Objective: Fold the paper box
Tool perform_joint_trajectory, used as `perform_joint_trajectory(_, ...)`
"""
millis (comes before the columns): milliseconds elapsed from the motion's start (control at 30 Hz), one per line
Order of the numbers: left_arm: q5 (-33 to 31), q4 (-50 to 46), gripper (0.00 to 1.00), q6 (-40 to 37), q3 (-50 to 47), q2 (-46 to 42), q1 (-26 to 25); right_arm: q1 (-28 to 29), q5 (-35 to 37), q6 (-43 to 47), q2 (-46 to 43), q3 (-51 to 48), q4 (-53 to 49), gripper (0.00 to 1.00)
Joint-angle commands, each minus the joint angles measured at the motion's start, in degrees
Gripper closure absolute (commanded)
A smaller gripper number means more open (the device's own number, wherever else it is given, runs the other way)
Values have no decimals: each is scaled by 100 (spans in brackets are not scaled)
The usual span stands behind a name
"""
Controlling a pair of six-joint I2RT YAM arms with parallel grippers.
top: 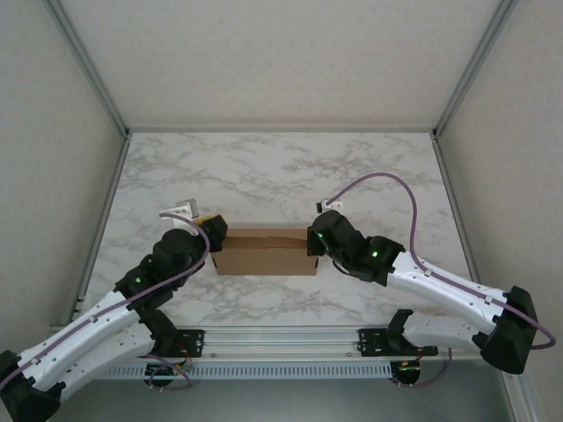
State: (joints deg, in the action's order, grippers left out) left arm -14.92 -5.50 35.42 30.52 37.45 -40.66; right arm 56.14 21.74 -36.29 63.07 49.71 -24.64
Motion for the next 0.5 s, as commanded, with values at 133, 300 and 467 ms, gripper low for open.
perform_joint_trajectory(133, 620, 564, 76, 546, -429, -86, 79, 88, 6, -116, 221, -30, -266, 90)
perform_joint_trajectory(300, 657, 560, 80, 656, -572, -199, 83, 89, 6, -132, 246, -49, -243, 91)
perform_joint_trajectory(467, 565, 367, 83, 808, -738, -391, 77, 98, -29, -181, 306, -91, -261, 91)
